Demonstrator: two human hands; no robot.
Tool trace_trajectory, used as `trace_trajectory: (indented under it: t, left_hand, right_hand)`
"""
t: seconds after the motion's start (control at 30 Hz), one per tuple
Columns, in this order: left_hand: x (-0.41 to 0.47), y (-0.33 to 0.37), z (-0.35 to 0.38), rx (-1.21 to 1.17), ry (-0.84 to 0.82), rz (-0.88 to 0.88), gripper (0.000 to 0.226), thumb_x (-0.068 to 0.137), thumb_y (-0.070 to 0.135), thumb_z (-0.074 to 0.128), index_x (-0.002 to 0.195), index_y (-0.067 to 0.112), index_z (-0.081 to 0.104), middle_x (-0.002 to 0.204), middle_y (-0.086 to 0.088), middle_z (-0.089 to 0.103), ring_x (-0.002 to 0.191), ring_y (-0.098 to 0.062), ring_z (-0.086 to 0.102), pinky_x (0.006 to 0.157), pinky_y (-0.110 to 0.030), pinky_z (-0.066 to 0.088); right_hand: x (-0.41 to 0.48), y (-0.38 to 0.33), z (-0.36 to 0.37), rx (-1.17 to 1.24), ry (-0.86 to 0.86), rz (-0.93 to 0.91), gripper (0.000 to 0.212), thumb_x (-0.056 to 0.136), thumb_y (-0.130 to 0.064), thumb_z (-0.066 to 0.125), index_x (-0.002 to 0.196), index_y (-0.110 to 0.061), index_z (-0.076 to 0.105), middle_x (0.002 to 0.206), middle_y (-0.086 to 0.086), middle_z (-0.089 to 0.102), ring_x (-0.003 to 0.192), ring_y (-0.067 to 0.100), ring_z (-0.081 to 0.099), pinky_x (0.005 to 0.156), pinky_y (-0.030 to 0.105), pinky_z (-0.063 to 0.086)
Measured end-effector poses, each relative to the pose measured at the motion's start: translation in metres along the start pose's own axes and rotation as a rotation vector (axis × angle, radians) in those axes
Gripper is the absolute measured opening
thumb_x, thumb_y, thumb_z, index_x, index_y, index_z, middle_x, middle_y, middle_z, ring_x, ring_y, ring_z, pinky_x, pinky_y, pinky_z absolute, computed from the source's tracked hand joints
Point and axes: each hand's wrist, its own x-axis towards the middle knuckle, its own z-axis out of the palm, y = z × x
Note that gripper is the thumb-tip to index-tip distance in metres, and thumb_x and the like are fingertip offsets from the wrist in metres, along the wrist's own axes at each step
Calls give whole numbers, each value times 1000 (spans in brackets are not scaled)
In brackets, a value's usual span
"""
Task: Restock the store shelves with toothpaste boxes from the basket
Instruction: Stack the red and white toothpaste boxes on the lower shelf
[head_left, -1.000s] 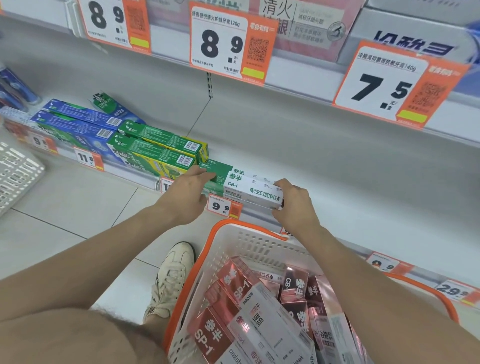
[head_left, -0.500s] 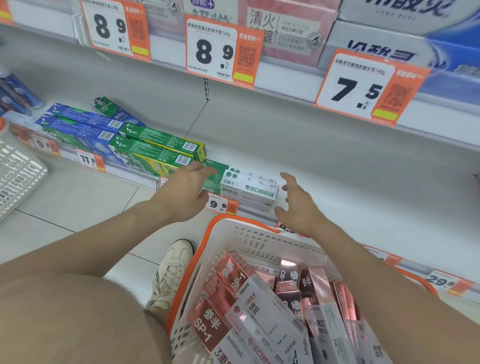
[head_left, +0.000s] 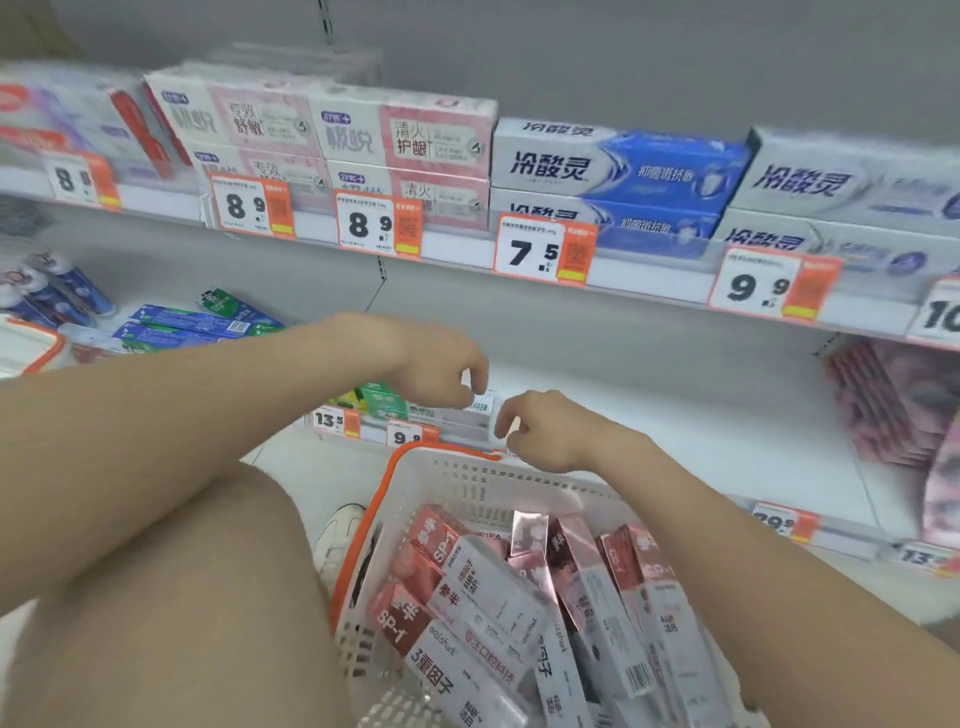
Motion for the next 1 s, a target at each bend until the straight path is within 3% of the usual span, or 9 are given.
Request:
trace_trajectory:
  t: [0.17,0.23,0.3,0.43,0.57,0.67,0.77,0.9,1.0]
  left_hand:
    - [8,62,46,9,-99,0,36,105,32,52,140,27,61,133,2,60,123,-21,56,99,-31,45]
    - [17,73,82,-40,-109,-28,35,105,29,51,139,25,61,137,-3,60,126,-27,57,102,-37,48]
    - [22,79,128,-82,-114,-86,36,104,22,49,138,23,60,137,-4,59,122,-30,61,98,-40,51]
    - [13,96,213,-11,-193,-140,55,102,15,48,155,28,42,153,-7,45,137,-37,48,106,-54,47]
    - [12,109,249,-2,-208,-148,66,105,18,49,165,24,22,166,-8,27,149,-41,31,115,-57,37]
    - [24,112,249,-14,-166,-144,62,104,16,47,163,25,29,167,-12,31,157,-40,16,126,-63,12]
    - [30,113,245,-93,-199,-121,57,104,10,44,159,22,36,162,-15,39,151,-39,31,117,-57,37]
    - [39,117,244,-60,-201,-117,50,100,5,43,148,19,48,145,-14,52,133,-37,49,102,-50,46]
    - [44,120,244,-52,-233,-100,48,97,5,48,142,19,53,141,-11,56,128,-35,54,102,-49,45]
  right_hand:
    - [-44,33,-2,-146,-166,158,38,89,-15,44,111,-9,74,114,12,74,107,35,68,90,49,60]
    - [-59,56,9,-104,-136,201,26,85,-10,45,88,0,70,97,16,74,89,39,69,72,42,60]
    - [-77,74,28,-37,-104,258,20,86,-3,46,70,-6,56,79,13,64,67,30,58,56,32,47]
    - [-103,110,91,-29,-225,372,15,91,-4,50,101,-7,60,109,11,66,97,30,68,80,36,55]
    - [-124,133,138,30,10,562,74,89,-12,62,154,-22,30,146,16,42,130,38,51,98,46,48]
    - [-133,151,164,52,65,655,99,88,-22,70,163,-12,6,134,13,58,126,34,55,98,41,51]
    - [-134,169,183,90,49,635,123,83,-18,78,164,-15,-15,119,13,66,117,34,63,97,44,56]
    - [-132,182,171,133,-34,574,123,71,-24,87,163,-17,7,108,7,68,107,31,66,92,40,56]
    - [-134,180,173,115,-20,507,115,77,-40,85,161,-17,10,121,10,66,111,30,65,93,37,53]
